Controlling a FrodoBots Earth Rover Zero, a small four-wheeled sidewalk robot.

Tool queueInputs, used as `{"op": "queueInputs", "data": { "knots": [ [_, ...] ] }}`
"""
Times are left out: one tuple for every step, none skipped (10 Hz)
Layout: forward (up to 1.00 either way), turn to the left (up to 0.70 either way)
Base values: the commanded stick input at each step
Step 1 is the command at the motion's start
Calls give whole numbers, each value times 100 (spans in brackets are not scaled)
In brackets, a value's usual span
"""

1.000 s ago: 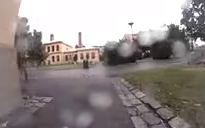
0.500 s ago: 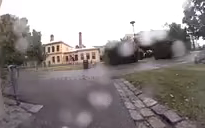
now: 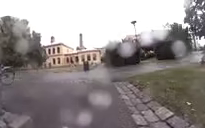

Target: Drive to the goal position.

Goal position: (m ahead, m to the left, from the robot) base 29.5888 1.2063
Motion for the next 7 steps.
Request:
{"op": "queueInputs", "data": {
  "knots": [
    [85,34],
    [85,34],
    [85,19],
    [85,0],
    [85,0],
    [85,0],
    [85,0]
  ]
}}
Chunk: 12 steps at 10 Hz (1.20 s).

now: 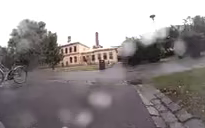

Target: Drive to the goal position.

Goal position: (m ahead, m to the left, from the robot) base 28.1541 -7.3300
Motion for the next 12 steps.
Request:
{"op": "queueInputs", "data": {
  "knots": [
    [85,0],
    [85,0],
    [85,0],
    [85,0],
    [85,0],
    [85,0],
    [85,0],
    [85,0],
    [85,0],
    [85,0],
    [85,0],
    [85,0]
  ]
}}
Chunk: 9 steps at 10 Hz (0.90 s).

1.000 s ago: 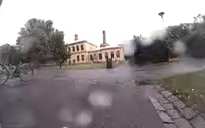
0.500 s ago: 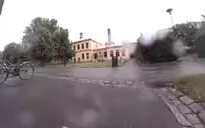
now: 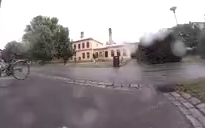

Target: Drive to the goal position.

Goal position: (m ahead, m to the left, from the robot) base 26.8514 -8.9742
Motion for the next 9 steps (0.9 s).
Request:
{"op": "queueInputs", "data": {
  "knots": [
    [85,-18],
    [85,-34],
    [85,-11],
    [85,0],
    [85,0],
    [85,0],
    [85,0],
    [85,0],
    [85,0]
  ]
}}
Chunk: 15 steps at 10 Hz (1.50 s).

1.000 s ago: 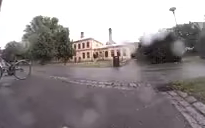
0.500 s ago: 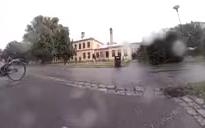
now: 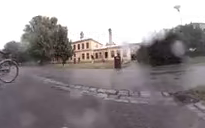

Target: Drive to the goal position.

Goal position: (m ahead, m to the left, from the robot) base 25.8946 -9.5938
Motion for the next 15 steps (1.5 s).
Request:
{"op": "queueInputs", "data": {
  "knots": [
    [85,0],
    [85,-3],
    [85,-31],
    [85,-31],
    [85,-17],
    [85,-4],
    [85,0],
    [85,0],
    [85,0],
    [85,0],
    [85,0],
    [85,0],
    [85,0],
    [85,0],
    [85,0]
  ]
}}
